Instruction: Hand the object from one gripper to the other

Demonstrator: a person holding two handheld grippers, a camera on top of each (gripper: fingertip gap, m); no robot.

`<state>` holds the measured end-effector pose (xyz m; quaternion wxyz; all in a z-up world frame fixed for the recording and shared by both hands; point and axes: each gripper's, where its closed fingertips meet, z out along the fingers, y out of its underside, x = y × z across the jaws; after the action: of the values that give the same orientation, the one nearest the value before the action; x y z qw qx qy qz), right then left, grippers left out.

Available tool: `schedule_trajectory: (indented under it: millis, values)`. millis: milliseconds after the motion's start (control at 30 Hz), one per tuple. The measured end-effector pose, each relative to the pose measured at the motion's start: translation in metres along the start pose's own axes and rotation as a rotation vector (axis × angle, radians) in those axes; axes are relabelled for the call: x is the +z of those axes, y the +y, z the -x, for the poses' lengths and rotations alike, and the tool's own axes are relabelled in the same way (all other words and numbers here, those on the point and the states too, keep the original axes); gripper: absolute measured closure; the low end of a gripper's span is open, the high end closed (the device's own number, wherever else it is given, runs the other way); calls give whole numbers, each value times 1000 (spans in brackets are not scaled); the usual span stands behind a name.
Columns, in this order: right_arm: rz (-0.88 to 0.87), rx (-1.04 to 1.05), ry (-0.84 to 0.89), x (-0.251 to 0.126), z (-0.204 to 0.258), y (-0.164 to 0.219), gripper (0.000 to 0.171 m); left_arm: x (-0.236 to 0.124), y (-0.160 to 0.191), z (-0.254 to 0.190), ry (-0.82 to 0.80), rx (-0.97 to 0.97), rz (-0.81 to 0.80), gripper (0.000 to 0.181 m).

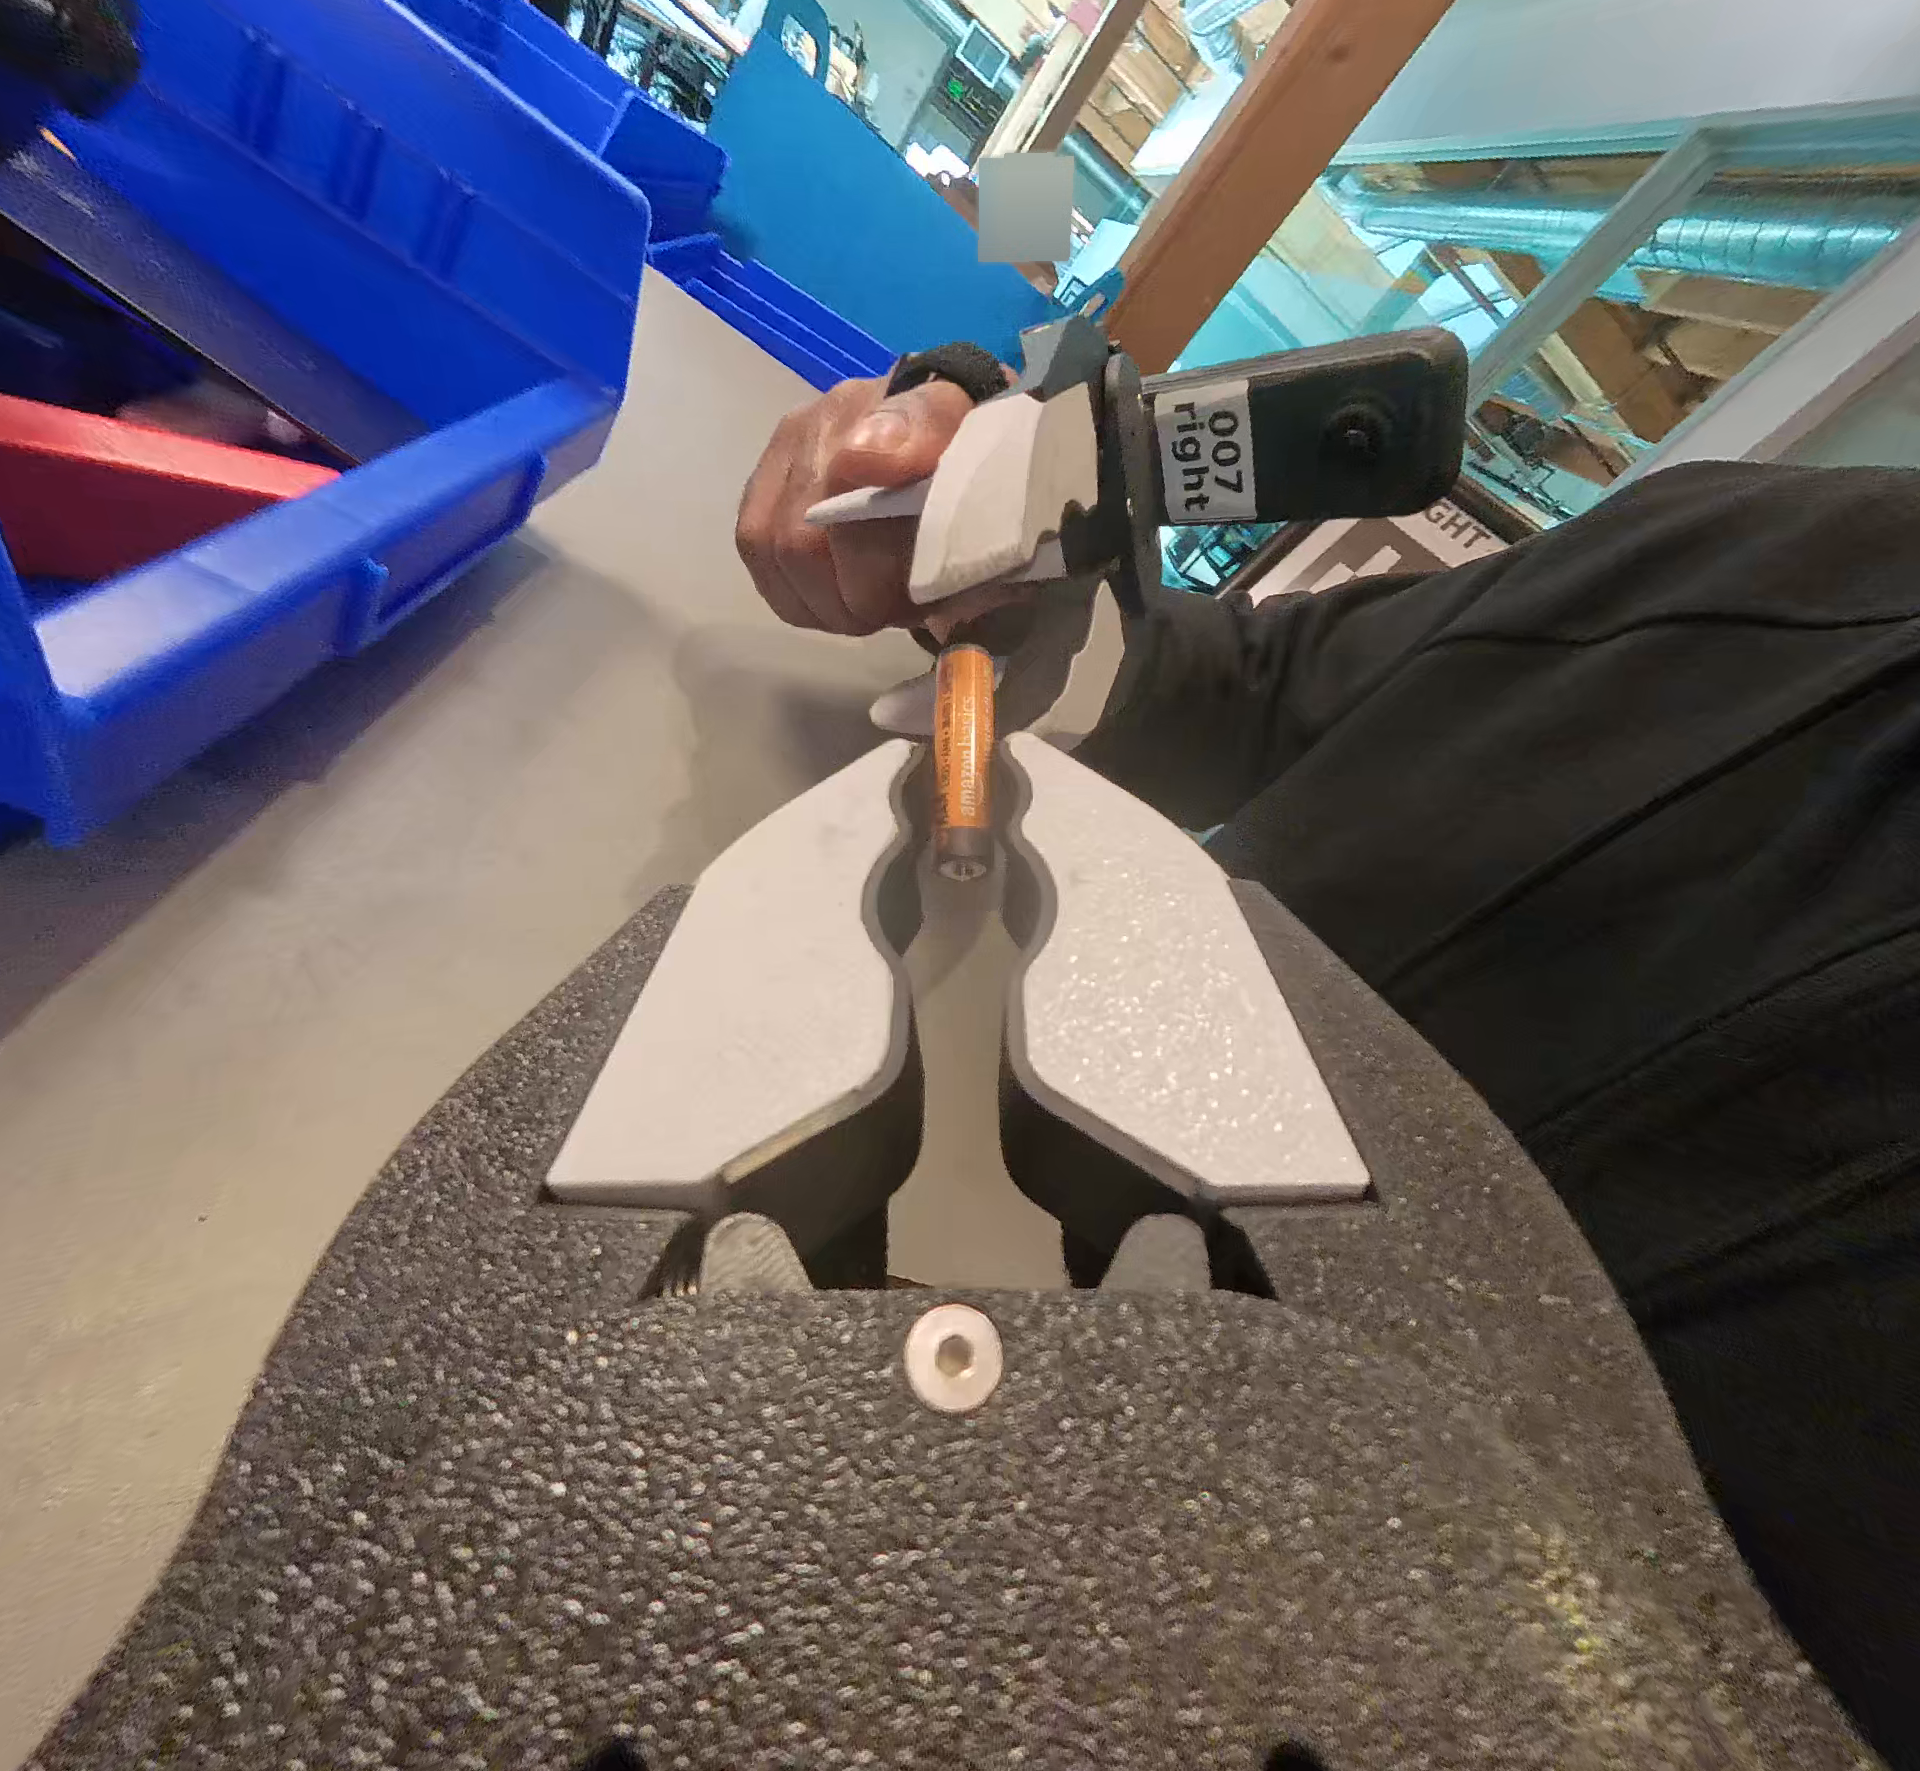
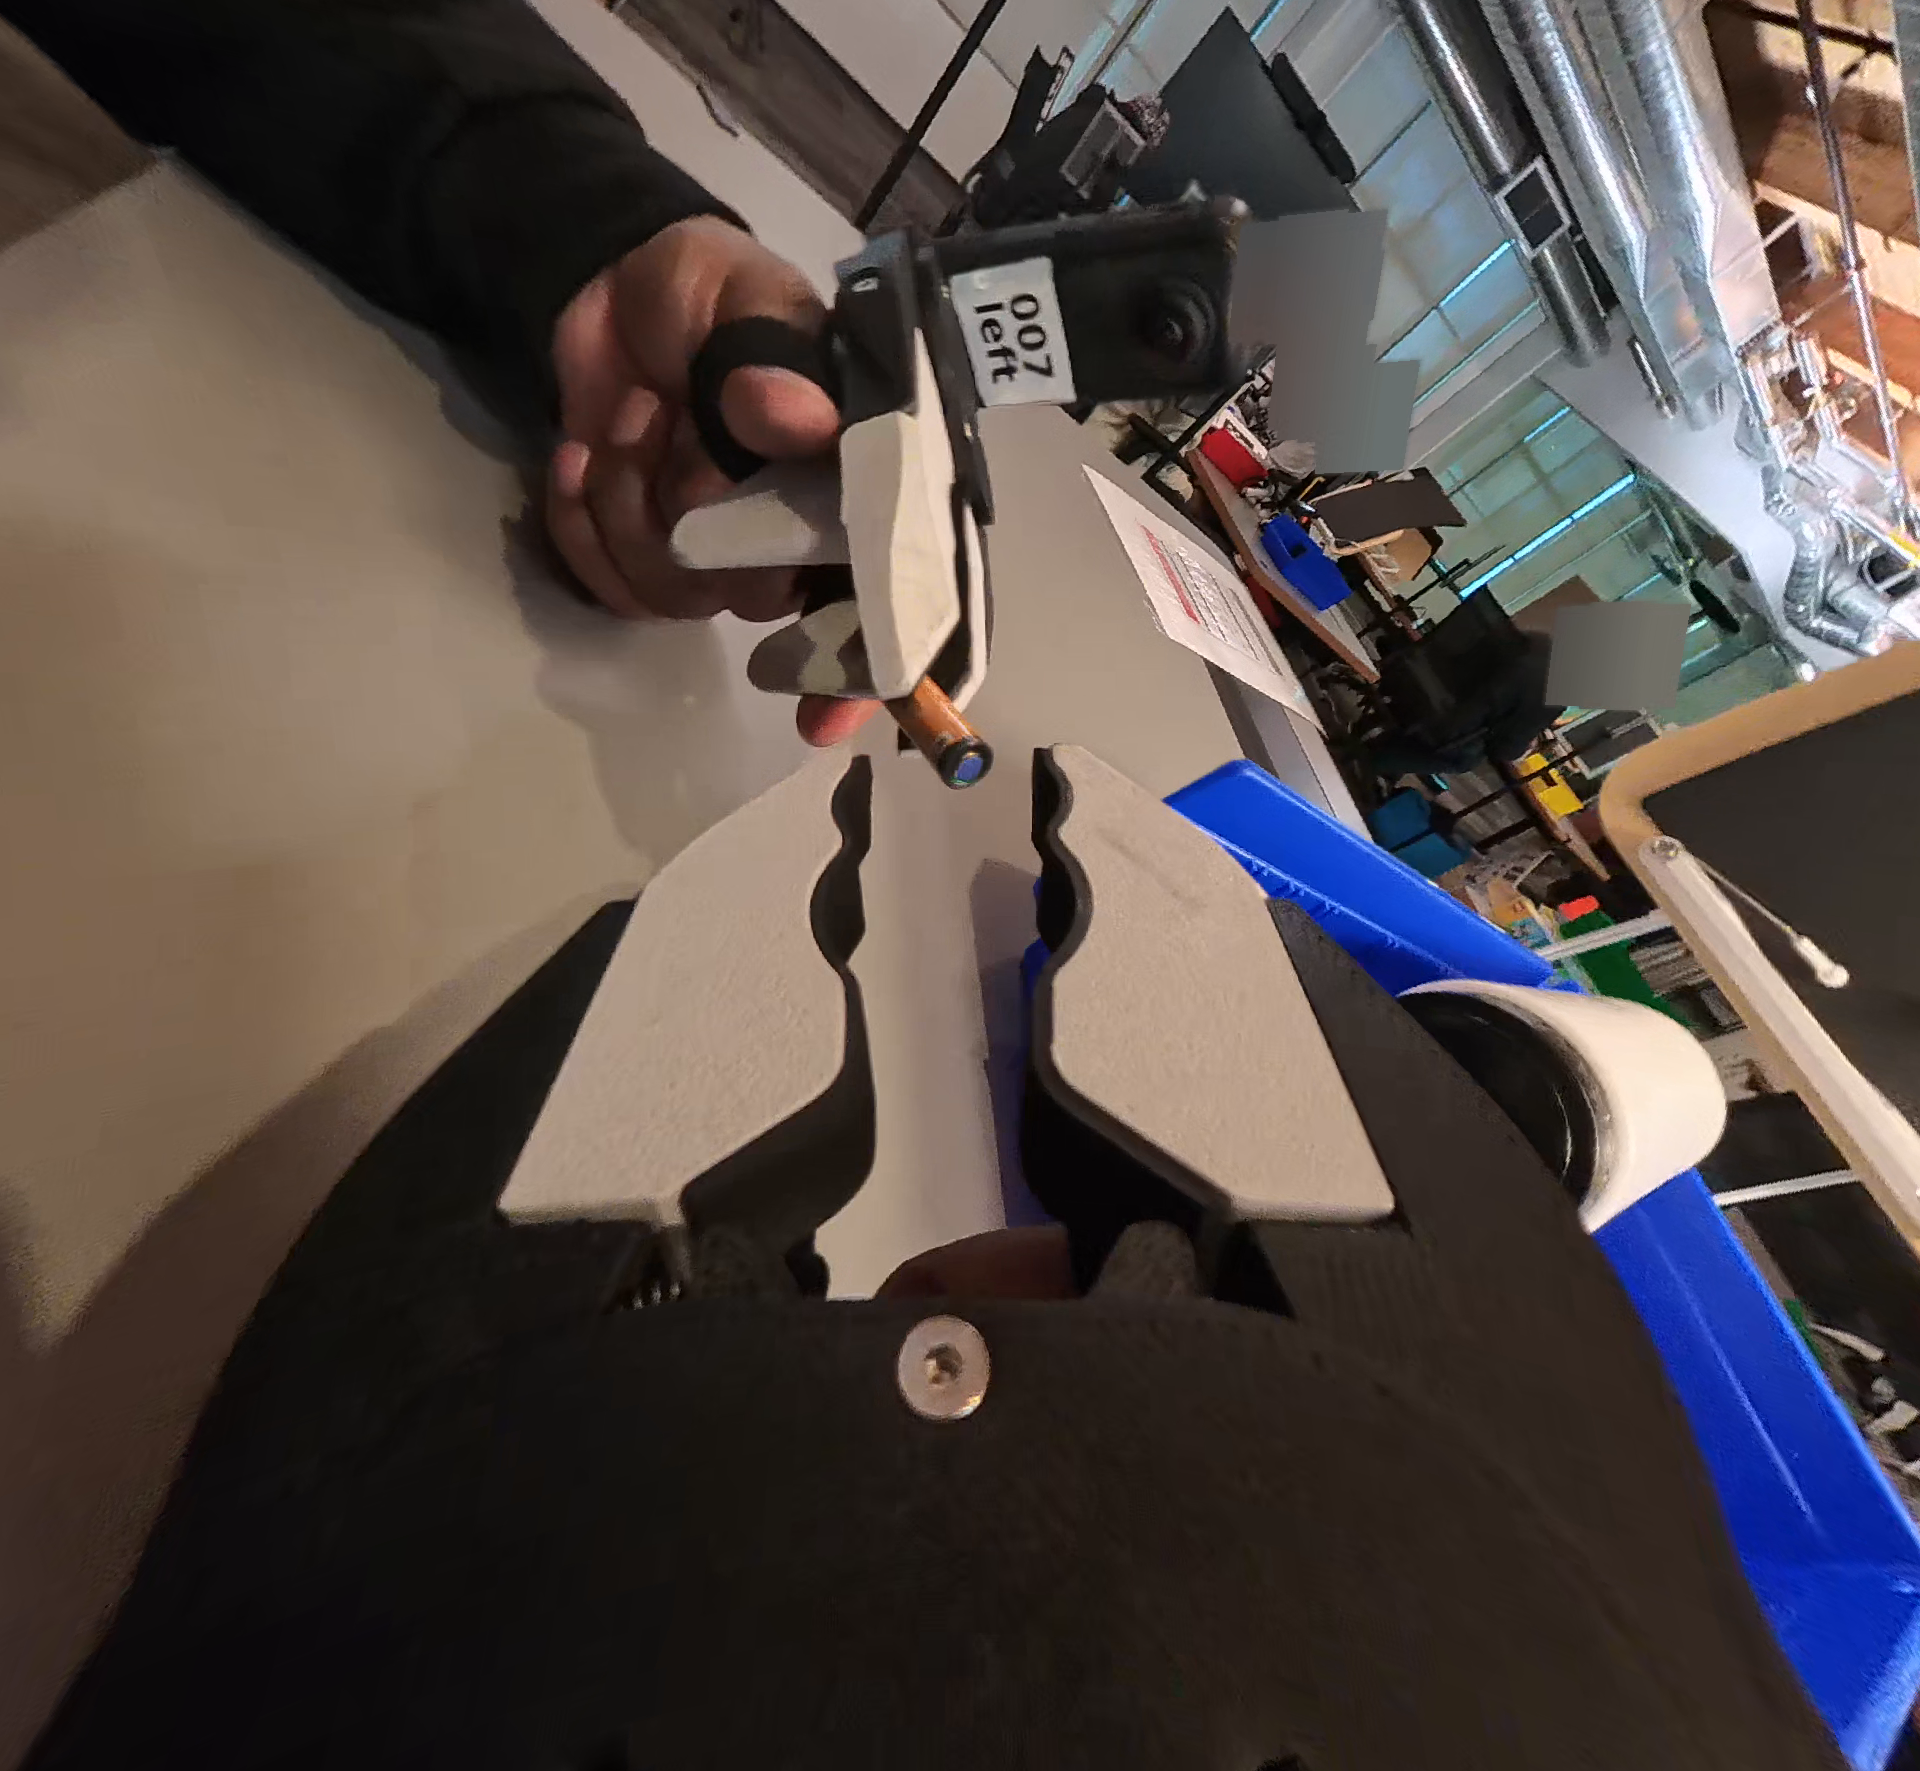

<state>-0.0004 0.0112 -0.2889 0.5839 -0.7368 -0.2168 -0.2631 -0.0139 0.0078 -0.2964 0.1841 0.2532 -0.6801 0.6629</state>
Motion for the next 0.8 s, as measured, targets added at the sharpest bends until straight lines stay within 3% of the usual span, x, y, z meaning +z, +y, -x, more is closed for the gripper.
schedule_trajectory:
  millis: [200,333,467,633,700,800]
  values:
    - [29,-65,-43,3,12,2,154,4,11,0,9,-46,76,169]
    - [66,-3,-25,6,7,8,160,1,1,4,-21,-2,7,164]
    - [47,285,-18,7,-7,14,160,-14,-28,9,-211,367,-122,142]
    - [-70,637,-109,4,-15,10,161,-28,-49,-2,-508,1002,-167,142]
    - [-145,729,-150,1,-16,2,161,-20,-40,-2,-489,1022,-123,142]
    - [-198,802,-206,-1,-15,-4,160,-14,-34,-2,-416,894,-123,141]
